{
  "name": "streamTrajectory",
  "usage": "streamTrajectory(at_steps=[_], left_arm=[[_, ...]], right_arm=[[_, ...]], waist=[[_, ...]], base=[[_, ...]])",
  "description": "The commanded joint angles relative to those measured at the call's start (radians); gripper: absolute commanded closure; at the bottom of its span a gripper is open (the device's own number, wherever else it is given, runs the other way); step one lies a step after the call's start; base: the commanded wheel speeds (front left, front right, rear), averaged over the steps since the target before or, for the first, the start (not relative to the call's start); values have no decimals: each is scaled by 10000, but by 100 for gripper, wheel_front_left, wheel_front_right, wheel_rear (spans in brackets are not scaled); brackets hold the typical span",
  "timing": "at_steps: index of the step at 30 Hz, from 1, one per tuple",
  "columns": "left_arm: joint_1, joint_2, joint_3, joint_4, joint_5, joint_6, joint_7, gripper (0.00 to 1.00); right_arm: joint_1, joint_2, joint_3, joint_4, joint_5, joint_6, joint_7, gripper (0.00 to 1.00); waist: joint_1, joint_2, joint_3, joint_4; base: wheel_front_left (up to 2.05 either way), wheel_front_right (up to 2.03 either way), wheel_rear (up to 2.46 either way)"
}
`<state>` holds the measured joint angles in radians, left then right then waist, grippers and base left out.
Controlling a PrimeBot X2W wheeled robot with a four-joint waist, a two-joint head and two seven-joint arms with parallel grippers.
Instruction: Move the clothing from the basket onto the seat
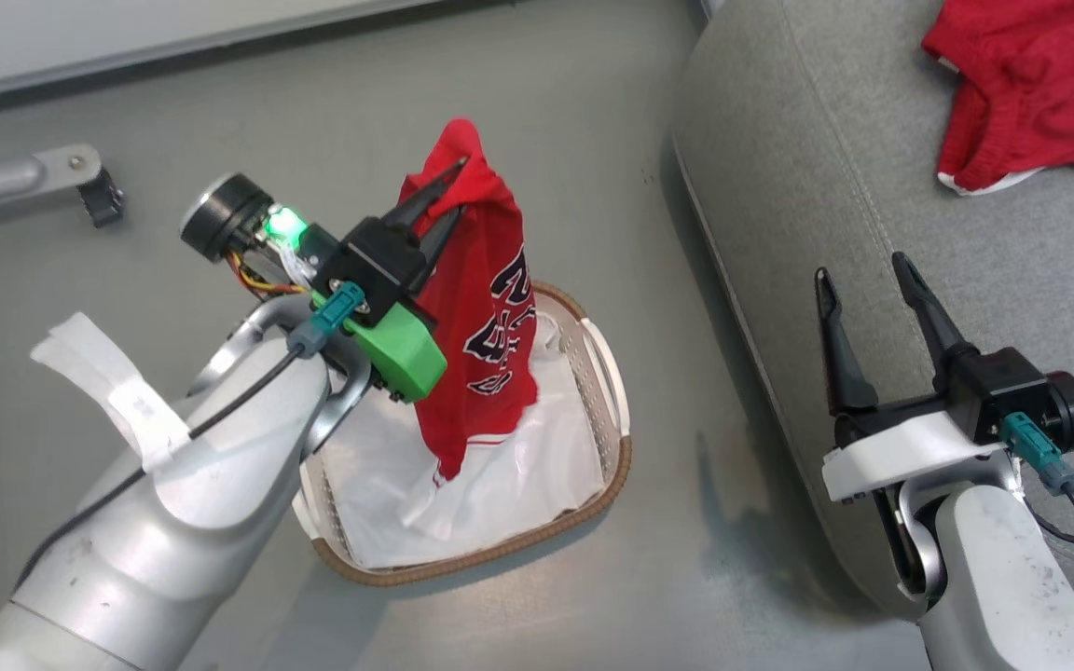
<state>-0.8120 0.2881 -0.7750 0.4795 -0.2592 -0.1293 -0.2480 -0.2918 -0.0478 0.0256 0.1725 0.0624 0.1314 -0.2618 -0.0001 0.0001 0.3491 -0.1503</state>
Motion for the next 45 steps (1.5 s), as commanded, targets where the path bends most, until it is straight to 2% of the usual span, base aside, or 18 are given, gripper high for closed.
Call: streamTrajectory(at_steps=[1,9,17,27,31,45], left_arm=[[-307,132,-7,-230,-115,-14,113,100],[-1613,485,158,-997,-378,-5,1095,100],[-2427,206,294,-1117,-569,-5,1227,100],[-2525,-171,-141,-1139,-721,-4,1061,100],[-2406,-213,-370,-1412,-809,-4,1055,100],[-2111,-470,-751,-2396,-1087,95,1199,100]], right_arm=[[233,-49,60,86,-41,-14,-49,0],[229,-47,777,318,154,-14,-49,0],[-399,-44,1787,664,202,-14,-49,0],[-1879,-46,4158,1778,829,-14,-49,0],[-2261,-47,4786,2049,1258,-14,-49,0],[-3273,-44,5223,2819,1625,-14,-47,0]], waist=[[1,-1,-1454,671],[1,-1,-2127,583],[1,-1,-2283,509],[1,-1,-2581,814],[1,-1,-2724,1002],[1,-1,-3011,1393]], base=[[0,0,0],[0,0,0],[0,0,0],[0,0,0],[0,0,0],[0,0,0]])
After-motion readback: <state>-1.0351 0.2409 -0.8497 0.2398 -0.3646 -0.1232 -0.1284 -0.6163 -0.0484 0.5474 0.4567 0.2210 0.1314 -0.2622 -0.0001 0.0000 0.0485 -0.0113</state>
